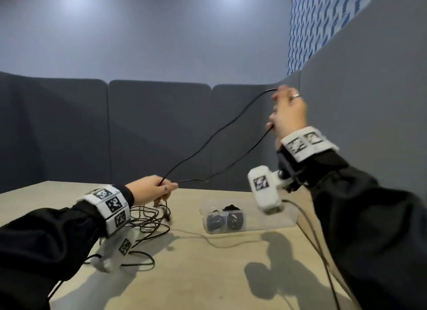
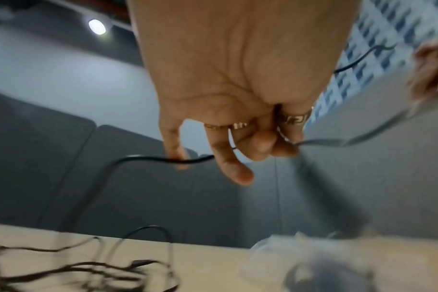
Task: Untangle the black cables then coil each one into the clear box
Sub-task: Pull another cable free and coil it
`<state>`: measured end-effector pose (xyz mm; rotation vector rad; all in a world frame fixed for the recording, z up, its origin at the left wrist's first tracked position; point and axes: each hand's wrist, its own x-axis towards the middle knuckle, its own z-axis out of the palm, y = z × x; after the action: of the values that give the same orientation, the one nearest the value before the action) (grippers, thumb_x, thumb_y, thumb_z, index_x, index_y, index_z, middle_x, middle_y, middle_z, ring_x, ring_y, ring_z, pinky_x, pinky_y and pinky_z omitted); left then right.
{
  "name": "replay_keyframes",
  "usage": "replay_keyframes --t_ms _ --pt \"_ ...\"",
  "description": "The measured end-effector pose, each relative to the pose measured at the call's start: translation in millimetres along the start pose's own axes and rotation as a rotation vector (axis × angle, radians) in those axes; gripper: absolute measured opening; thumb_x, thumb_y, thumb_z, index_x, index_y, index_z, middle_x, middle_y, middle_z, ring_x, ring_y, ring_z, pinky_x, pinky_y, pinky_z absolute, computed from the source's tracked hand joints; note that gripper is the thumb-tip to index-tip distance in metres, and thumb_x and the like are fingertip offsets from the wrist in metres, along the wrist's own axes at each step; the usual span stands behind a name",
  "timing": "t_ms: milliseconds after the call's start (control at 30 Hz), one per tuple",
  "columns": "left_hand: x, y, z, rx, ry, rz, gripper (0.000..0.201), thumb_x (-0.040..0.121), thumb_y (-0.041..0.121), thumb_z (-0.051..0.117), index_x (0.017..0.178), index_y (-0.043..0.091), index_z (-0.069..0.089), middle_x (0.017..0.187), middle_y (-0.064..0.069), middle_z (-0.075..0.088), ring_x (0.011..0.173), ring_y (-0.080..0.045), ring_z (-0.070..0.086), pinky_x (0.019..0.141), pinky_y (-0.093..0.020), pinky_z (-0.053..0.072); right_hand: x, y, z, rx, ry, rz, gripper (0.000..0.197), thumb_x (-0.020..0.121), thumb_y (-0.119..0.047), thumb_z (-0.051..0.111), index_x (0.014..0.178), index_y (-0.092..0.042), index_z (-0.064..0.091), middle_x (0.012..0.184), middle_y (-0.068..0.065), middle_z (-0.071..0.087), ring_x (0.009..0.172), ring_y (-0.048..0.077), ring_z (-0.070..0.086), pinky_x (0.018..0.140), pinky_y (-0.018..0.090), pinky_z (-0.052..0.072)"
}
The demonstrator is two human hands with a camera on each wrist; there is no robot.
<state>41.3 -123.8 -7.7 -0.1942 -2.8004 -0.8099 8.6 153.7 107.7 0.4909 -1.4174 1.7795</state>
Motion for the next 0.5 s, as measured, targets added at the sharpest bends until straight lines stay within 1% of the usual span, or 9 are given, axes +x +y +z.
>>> replay_keyframes --t_ms 67,133,200,267,300,367,400,433,500 --pt "0.7 -7.3 6.8 -0.066 0.015 -0.047 0.044 0.089 0.049 0.053 0.062 0.014 0.050 0.052 0.004 0.049 0.054 -0.013 0.048 0.066 -0.028 0.039 17.5 -7.7 -23.3 -0.115 0.125 -0.040 0.036 0.100 -0.028 0.041 0.064 -0.023 0.043 0.056 -0.004 0.037 0.041 0.005 0.034 0.048 0.023 0.033" --pt "3.2 -7.6 5.0 -0.175 0.033 -0.049 0.048 0.076 0.058 0.062 0.066 0.011 0.061 0.060 0.000 0.060 0.060 -0.015 0.061 0.074 -0.030 0.043 24.2 -4.5 -44.0 -0.262 0.187 -0.122 0.038 0.100 -0.027 0.040 0.063 -0.025 0.041 0.060 -0.006 0.041 0.051 0.005 0.037 0.053 0.017 0.032" --pt "3.3 -0.1 0.8 -0.272 0.031 -0.054 0.043 0.085 0.049 0.059 0.067 0.010 0.060 0.066 -0.006 0.060 0.056 -0.016 0.065 0.071 -0.028 0.044 24.3 8.1 -60.0 -0.359 0.188 -0.114 0.038 0.100 -0.025 0.040 0.063 -0.026 0.042 0.063 -0.009 0.045 0.054 0.002 0.041 0.057 0.019 0.034" --pt "2.1 11.5 -3.0 -0.339 0.058 -0.083 0.043 0.095 0.040 0.047 0.062 0.013 0.042 0.057 -0.003 0.041 0.040 -0.013 0.046 0.057 -0.027 0.044 23.6 24.0 -72.5 -0.511 0.019 -0.031 0.036 0.099 -0.024 0.044 0.063 -0.024 0.051 0.067 -0.003 0.055 0.062 0.002 0.053 0.069 0.024 0.038" --pt "0.4 19.0 -4.8 -0.314 0.075 -0.085 0.043 0.096 0.041 0.045 0.063 0.015 0.038 0.056 -0.001 0.032 0.040 -0.011 0.035 0.051 -0.026 0.044 21.5 30.3 -76.6 -0.647 -0.123 0.022 0.032 0.097 -0.025 0.047 0.066 -0.023 0.056 0.073 0.000 0.059 0.074 0.008 0.059 0.077 0.026 0.041" --pt "-6.3 38.5 -7.8 -0.210 0.083 -0.060 0.041 0.094 0.047 0.044 0.067 0.016 0.040 0.057 0.002 0.029 0.046 -0.011 0.029 0.044 -0.024 0.037 7.3 35.6 -78.7 -0.875 -0.395 0.150 0.012 0.093 -0.029 0.054 0.090 -0.022 0.063 0.091 0.001 0.061 0.099 0.020 0.058 0.088 0.028 0.041" --pt "-10.5 50.8 -9.2 -0.195 0.054 -0.044 0.040 0.093 0.050 0.044 0.070 0.018 0.040 0.057 0.003 0.030 0.048 -0.011 0.027 0.044 -0.023 0.033 -3.2 34.7 -77.2 -0.928 -0.497 0.181 0.028 0.091 -0.034 0.057 0.115 -0.019 0.057 0.107 0.003 0.059 0.112 0.023 0.055 0.095 0.030 0.039" --pt "-14.1 63.4 -9.3 -0.211 0.010 -0.024 0.042 0.093 0.054 0.042 0.070 0.018 0.039 0.057 0.005 0.030 0.048 -0.011 0.026 0.045 -0.022 0.029 -13.4 34.0 -74.0 -0.921 -0.580 0.179 0.056 0.089 -0.039 0.060 0.137 -0.018 0.040 0.127 0.007 0.052 0.125 0.025 0.047 0.102 0.033 0.036" --pt "-20.5 88.5 -7.0 -0.253 -0.087 0.042 0.045 0.094 0.056 0.034 0.068 0.019 0.036 0.054 0.009 0.028 0.049 -0.011 0.022 0.050 -0.024 0.026 -34.2 29.5 -61.4 -0.812 -0.675 0.087 0.095 0.080 -0.047 0.067 0.151 -0.027 0.006 0.153 0.008 0.025 0.141 0.026 0.024 0.113 0.043 0.026"
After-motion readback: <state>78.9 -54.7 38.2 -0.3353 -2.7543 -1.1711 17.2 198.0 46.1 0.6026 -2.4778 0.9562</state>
